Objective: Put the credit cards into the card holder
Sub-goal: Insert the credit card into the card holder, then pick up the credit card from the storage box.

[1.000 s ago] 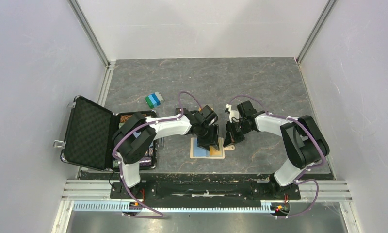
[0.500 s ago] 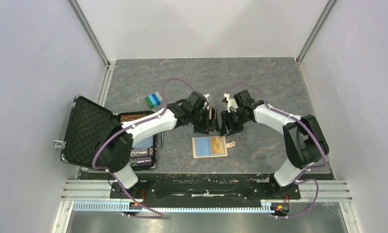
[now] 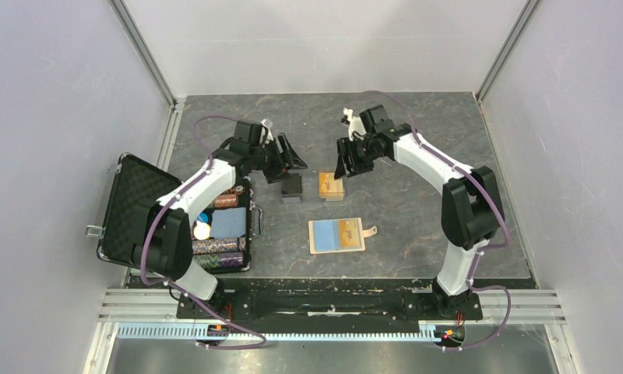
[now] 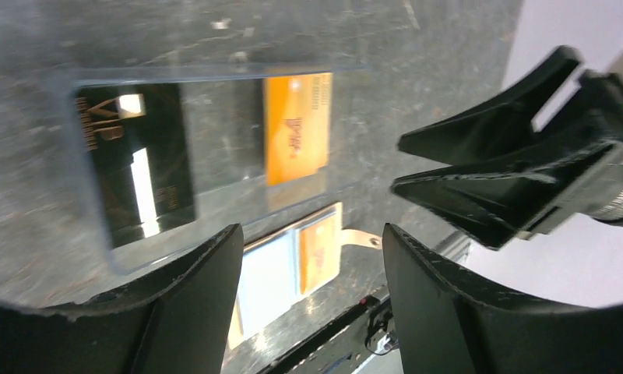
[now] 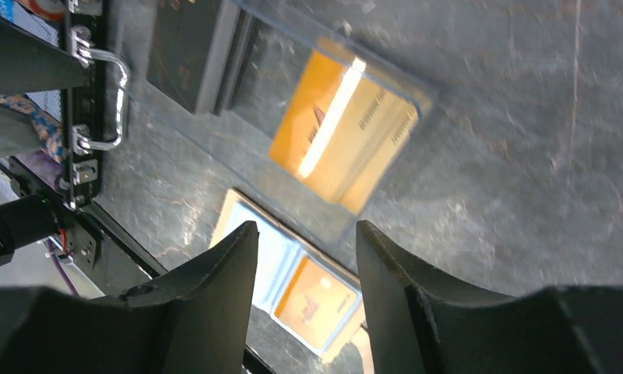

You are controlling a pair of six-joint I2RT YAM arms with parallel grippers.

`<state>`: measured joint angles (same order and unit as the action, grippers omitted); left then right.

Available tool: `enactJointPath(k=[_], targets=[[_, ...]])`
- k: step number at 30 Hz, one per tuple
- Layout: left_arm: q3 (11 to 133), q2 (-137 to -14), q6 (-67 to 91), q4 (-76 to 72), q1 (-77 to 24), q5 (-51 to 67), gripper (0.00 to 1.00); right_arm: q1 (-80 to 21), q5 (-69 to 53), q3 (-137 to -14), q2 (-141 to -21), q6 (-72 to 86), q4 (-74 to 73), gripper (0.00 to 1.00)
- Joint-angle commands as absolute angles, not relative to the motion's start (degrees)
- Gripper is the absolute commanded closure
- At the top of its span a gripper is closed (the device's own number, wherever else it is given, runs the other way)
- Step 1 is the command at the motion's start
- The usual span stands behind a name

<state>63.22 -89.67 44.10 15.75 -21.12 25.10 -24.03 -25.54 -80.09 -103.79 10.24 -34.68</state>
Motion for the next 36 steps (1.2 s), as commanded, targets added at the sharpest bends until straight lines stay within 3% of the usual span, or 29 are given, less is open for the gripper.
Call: enactJointPath(k=[1, 4, 7, 11, 15, 27, 36], targets=[[68.3, -87.2, 34.9, 30.0, -18.6, 17.6, 0.28, -26.7, -26.6, -90.5, -109.6, 10.3, -37.9, 0.49], [71.7, -89.3, 30.1, 39.0, -18.0, 9.7, 0.29, -28.7, -27.8, -96.0, -114.2, 11.3, -38.6, 0.55], [73.0, -91.5, 28.0, 43.1, -18.0, 5.1, 0.30, -30.6, -29.0, -100.0, -118.6, 12.2, -38.9, 0.68], [73.1, -93.5, 27.6, 43.2, -18.0, 5.2, 0.32, -32.6, -29.6, -103.6, -123.5, 13.2, -39.2, 0.89], [73.6, -95.3, 27.4, 42.9, -18.0, 7.0, 0.34, -34.2, -27.3, -106.0, -126.9, 14.0, -39.2, 0.97], [76.7, -100.2, 27.0, 43.2, -18.0, 9.3, 0.34, -37.8, -4.9, -108.6, -131.3, 8.6, -45.1, 1.00], [79.4, -107.6, 27.8, 40.9, -18.6, 16.3, 0.38, -37.6, 0.2, -105.3, -127.3, 6.8, -46.1, 1.00]])
